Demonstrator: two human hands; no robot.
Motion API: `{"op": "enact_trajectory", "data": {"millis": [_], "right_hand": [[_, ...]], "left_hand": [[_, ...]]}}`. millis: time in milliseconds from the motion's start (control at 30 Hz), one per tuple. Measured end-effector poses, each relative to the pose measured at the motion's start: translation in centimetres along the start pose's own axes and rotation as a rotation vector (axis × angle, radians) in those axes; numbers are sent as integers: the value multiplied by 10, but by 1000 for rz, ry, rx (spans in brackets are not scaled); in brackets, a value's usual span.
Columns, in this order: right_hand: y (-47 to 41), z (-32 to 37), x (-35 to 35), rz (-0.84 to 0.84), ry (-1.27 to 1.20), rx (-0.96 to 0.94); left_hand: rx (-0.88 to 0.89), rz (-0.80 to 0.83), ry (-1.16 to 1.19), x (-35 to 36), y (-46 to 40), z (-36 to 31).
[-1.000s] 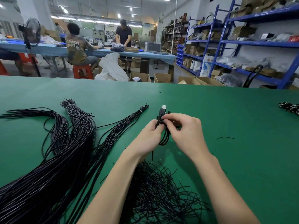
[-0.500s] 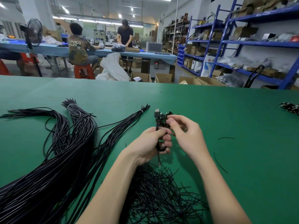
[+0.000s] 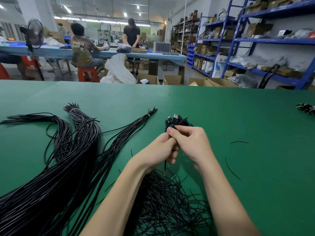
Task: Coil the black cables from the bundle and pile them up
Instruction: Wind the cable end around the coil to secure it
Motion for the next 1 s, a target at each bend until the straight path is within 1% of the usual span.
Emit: {"op": "enact_trajectory", "data": {"millis": [100,200,300,333,400,467,533,567,633,700,767,867,933,1000], "right_hand": [[0,-4,0,-32,-52,40],[1,-11,1,-12,-150,124],[1,-18,6,30,-312,186],[1,-18,7,40,-330,181],[0,-17,6,32,-261,146],[0,-10,1,28,-82,100],[1,-2,-3,30,126,72],[0,1,-5,15,189,60],[0,6,-11,-40,244,33],[1,8,-15,-73,246,16],[2,6,-15,-50,152,14],[4,5,-12,17,36,22],[4,8,-11,32,7,5],[4,6,-11,30,-39,-7]], "left_hand": [[-26,26,238,6,-2,4],[-31,65,487,10,-2,6],[-33,69,608,9,-1,7],[-34,44,609,6,-2,8],[-28,-6,568,2,-3,9],[-10,-26,475,-2,-3,7],[12,-41,301,-6,-2,4],[25,-44,219,-6,-1,1],[46,-47,124,-6,-1,-3],[61,-50,95,-5,-2,-6],[71,-30,140,-4,-1,-6],[67,60,333,-5,3,-3],[20,101,481,-5,6,0],[-38,104,590,-7,6,4]]}}
Point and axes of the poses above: each hand's wrist, its own y-axis away from the middle knuckle, its own x-axis out of the palm, z = x × y, the point moved 7 cm from there along -y, towards the middle knuckle, and after that the axes turned 11 degrees about z, right-handed, at the moved point
